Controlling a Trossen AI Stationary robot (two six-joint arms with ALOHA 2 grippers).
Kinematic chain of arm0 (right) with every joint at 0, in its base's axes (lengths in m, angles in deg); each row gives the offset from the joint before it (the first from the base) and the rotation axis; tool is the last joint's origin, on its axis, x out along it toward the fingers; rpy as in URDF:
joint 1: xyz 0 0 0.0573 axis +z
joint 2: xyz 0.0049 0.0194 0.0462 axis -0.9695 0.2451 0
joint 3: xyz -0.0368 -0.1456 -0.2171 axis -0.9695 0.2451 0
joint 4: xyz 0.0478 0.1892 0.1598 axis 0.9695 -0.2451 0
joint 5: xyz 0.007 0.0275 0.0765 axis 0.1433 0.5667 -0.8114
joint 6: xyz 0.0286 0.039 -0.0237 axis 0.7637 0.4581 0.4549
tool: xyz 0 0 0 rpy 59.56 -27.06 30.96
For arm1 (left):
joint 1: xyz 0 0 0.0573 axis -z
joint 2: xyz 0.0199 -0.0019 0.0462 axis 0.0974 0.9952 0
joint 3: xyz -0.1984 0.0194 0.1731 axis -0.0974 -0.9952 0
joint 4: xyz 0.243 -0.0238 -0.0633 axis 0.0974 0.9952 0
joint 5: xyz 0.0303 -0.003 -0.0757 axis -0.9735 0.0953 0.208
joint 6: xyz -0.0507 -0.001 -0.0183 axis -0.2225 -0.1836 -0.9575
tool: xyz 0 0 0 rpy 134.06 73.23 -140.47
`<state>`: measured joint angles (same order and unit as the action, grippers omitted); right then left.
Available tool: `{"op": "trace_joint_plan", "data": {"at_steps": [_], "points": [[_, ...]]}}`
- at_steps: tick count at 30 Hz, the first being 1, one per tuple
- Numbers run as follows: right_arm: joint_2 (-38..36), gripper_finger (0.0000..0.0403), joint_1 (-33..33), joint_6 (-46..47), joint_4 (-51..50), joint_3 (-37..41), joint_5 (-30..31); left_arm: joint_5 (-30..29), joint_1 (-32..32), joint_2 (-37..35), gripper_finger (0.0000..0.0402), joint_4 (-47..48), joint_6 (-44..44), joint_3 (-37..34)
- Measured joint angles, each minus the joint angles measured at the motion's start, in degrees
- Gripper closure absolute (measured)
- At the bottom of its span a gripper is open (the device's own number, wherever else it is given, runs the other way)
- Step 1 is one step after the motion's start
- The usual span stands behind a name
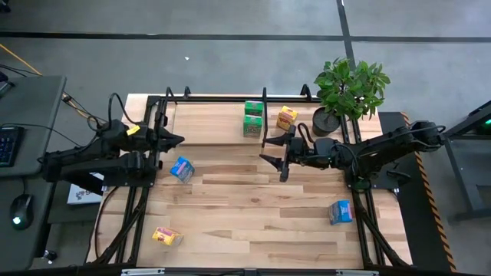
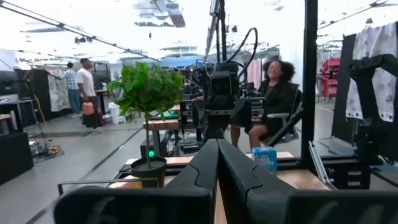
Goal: Stack cereal on shelf
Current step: Put the right blue cereal box on the shelf
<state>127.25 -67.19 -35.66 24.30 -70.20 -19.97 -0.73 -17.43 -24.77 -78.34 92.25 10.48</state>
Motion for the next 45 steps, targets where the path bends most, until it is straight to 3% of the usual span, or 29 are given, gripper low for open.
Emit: {"op": "trace_joint_plan", "data": {"at_steps": [18,27,31,35,38,41,45], "points": [[0.0,0.0158,0.0,0.7,-0.3,0.0,-0.4,0.2,0.0,0.0,0.0383,0.3,-0.3,0.0],[0.5,0.0158,1.8,18.6,0.7,-0.4,-6.8,0.2,0.0,0.0,0.0382,0.5,-0.3,0.0],[0.5,0.0158,5.7,19.7,-13.1,-7.2,-2.8,0.3,0.0,0.0,0.0382,0.5,-0.3,0.0],[0.5,0.0158,9.2,23.5,-40.9,-16.9,6.4,0.3,0.0,0.0,0.0382,0.5,1.0,0.0],[0.4,0.0158,11.3,32.2,-58.0,-21.5,9.0,0.2,0.0,0.0,0.0382,0.5,1.5,0.0],[0.4,0.0158,13.2,41.2,-67.5,-22.6,9.1,0.2,0.0,0.0,0.0382,0.5,1.1,0.0],[0.4,0.0158,15.7,50.9,-72.7,-21.1,6.6,0.2,0.0,0.0,0.0382,0.5,1.0,0.0]]}}
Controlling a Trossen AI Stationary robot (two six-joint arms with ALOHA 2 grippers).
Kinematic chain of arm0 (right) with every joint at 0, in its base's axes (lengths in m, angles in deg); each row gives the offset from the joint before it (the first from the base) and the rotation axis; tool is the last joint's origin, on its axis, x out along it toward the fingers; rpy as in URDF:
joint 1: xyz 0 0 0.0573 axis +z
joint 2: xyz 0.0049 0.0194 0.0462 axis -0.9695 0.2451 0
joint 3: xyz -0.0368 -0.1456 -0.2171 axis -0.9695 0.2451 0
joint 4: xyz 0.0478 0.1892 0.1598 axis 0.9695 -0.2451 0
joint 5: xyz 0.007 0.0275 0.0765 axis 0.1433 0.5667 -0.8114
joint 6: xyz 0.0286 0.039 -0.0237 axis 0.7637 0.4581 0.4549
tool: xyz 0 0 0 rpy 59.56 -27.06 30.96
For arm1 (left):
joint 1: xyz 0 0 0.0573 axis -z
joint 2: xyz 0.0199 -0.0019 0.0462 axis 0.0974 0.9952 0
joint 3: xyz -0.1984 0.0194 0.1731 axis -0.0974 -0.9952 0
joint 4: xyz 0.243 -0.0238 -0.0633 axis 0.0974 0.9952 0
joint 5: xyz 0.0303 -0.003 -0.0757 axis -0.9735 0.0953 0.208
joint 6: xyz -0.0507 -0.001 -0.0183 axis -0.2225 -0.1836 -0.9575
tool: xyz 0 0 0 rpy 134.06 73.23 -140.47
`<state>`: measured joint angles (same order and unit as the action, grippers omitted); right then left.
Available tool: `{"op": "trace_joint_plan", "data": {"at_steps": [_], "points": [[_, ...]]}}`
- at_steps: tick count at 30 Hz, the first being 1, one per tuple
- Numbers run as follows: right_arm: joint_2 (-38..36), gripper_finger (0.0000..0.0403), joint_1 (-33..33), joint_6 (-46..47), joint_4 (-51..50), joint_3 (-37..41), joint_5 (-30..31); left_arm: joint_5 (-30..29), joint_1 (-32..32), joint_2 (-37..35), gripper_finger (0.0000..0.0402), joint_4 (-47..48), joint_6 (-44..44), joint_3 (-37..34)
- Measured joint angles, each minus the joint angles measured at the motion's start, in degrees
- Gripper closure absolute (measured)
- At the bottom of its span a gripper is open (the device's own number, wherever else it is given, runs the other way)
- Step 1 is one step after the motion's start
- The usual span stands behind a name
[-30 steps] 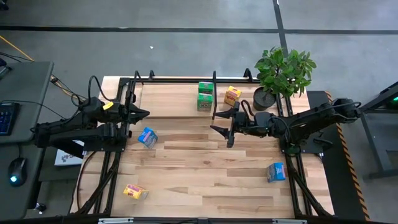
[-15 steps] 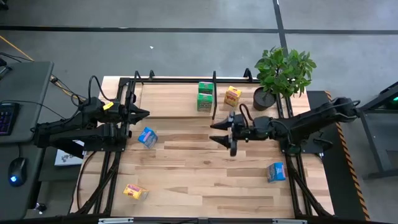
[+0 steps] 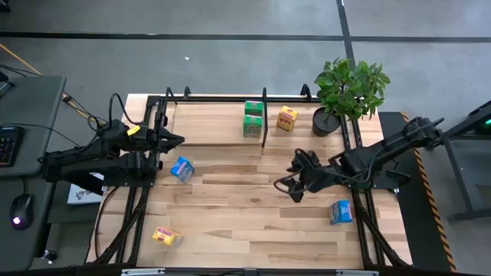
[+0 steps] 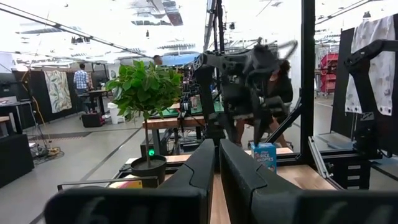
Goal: Stack cereal on shelf
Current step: Put the right blue cereal box on the shelf
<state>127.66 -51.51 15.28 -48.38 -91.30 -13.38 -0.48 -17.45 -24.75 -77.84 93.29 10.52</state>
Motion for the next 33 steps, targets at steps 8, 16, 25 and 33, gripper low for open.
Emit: {"op": "trace_joint_plan", "data": {"at_steps": [8,16,25,33], "points": [[0.0,0.0158,5.7,22.0,-7.7,2.4,-11.6,-0.5,0.0,0.0,0.0382,0.0,-3.0,0.0],[0.0,0.0158,15.7,51.2,-17.5,2.4,-15.4,-0.5,0.0,0.0,0.0382,0.0,-4.9,0.0],[0.0,0.0158,24.7,72.9,-22.5,2.4,-17.1,-0.6,0.0,0.0,0.0382,0.0,-5.0,0.0],[-0.1,0.0158,25.8,67.7,-27.4,-3.1,-10.6,-0.6,0.0,0.0,0.0382,0.0,-6.9,0.0]]}}
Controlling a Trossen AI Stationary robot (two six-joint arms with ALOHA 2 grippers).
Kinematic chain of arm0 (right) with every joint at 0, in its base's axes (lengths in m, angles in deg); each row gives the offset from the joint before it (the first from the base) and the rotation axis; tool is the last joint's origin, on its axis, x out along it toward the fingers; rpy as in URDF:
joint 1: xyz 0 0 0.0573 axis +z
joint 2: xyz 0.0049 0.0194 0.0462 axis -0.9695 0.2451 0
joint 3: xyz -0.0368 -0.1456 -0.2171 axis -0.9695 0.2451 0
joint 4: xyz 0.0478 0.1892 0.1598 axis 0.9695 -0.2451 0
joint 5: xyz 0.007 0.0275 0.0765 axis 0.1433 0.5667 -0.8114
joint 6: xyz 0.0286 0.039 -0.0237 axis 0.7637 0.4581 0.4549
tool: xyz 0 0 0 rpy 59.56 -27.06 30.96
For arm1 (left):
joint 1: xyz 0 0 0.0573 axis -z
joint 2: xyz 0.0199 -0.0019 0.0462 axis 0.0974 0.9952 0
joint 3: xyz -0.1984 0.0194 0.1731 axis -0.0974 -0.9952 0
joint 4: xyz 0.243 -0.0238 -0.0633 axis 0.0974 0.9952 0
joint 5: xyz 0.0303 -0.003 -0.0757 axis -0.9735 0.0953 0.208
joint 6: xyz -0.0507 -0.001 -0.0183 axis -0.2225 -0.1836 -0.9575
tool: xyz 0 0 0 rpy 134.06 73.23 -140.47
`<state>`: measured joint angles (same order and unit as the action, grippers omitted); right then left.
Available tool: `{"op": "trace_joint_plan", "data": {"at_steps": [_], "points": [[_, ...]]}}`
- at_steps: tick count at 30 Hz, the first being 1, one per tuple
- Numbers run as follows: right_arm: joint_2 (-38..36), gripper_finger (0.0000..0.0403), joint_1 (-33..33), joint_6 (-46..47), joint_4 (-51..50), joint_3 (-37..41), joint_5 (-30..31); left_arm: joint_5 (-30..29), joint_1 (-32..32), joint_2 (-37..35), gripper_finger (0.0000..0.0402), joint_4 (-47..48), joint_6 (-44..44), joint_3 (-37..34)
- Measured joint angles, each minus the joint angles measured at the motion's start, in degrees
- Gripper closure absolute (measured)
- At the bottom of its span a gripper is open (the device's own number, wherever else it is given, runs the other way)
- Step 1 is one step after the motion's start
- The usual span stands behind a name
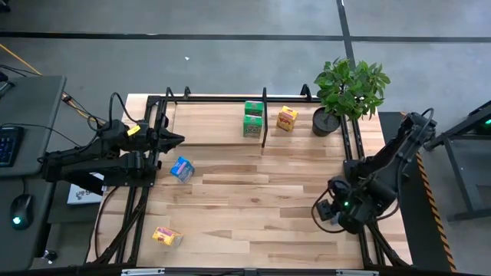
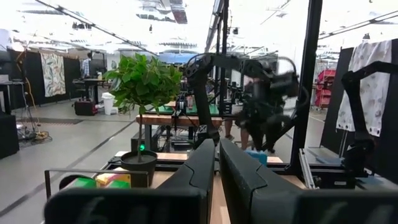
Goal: Stack cereal on shelf
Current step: Put the right blue cereal box on the shelf
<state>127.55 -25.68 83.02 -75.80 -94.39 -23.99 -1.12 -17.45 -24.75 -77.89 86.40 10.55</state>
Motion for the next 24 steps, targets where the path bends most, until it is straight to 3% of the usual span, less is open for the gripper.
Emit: {"op": "trace_joint_plan", "data": {"at_steps": [4,8,11,24], "points": [[0.2,0.0158,0.0,4.5,-13.9,-7.2,-0.4,-0.6,0.0,0.0,0.0382,-0.1,0.0,0.0],[2.3,0.0158,0.0,11.6,-24.6,-11.6,-7.8,-1.0,0.0,0.0,0.0382,0.0,0.0,0.0],[4.3,0.0158,0.2,12.4,-23.8,-11.3,-13.8,-1.0,0.0,0.0,0.0382,0.0,0.0,0.0],[18.1,0.0158,1.0,12.9,-24.4,-11.3,-19.6,-1.1,0.0,0.0,0.0382,0.0,-1.0,0.0]]}}
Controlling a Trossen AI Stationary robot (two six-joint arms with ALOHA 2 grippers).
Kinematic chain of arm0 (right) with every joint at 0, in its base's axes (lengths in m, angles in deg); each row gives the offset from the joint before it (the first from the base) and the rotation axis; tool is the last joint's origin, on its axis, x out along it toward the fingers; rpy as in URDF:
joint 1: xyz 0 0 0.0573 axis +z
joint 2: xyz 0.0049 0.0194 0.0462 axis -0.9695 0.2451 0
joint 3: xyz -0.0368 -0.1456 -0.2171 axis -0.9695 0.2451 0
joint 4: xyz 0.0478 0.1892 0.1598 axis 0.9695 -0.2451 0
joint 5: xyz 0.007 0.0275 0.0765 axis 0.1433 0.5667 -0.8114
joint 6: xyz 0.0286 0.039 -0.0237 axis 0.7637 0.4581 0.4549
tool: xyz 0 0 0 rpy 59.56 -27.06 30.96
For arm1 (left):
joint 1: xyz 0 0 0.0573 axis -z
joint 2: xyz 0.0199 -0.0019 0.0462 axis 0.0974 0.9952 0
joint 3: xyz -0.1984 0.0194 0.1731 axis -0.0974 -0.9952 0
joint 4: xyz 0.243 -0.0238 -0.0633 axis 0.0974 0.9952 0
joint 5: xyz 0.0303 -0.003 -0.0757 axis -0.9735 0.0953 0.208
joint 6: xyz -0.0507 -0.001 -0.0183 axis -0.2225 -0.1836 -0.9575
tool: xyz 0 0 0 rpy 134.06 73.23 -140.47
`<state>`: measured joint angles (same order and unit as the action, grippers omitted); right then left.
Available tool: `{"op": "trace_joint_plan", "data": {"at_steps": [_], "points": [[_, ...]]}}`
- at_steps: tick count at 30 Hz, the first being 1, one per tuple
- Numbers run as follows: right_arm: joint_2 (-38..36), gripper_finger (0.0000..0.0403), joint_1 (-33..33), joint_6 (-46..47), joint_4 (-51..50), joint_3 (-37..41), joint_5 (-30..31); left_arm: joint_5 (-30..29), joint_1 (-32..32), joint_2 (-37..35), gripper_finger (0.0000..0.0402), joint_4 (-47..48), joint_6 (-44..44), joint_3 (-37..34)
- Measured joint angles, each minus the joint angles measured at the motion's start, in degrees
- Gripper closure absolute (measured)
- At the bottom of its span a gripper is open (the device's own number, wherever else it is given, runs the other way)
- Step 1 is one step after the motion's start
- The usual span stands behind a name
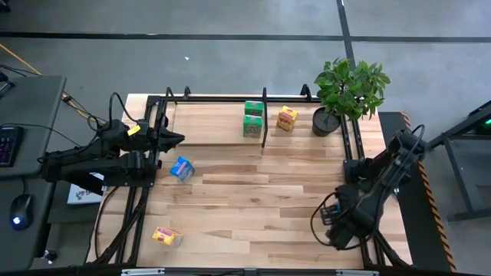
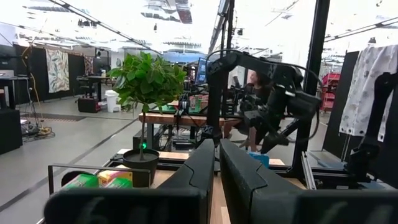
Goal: Stack cereal on shelf
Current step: Put the right blue cereal box on the shelf
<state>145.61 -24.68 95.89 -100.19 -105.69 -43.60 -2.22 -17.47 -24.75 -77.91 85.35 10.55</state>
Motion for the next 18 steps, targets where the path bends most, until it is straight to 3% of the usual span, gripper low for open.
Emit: {"op": "trace_joint_plan", "data": {"at_steps": [11,18], "points": [[1.2,0.0158,0.1,-3.6,0.0,0.2,1.7,0.0,0.0,0.0,0.0382,0.0,-2.5,0.0],[-3.1,0.0158,0.7,-1.7,4.3,7.2,0.8,-0.2,-0.1,0.0,0.0382,0.2,-4.3,0.4]]}}
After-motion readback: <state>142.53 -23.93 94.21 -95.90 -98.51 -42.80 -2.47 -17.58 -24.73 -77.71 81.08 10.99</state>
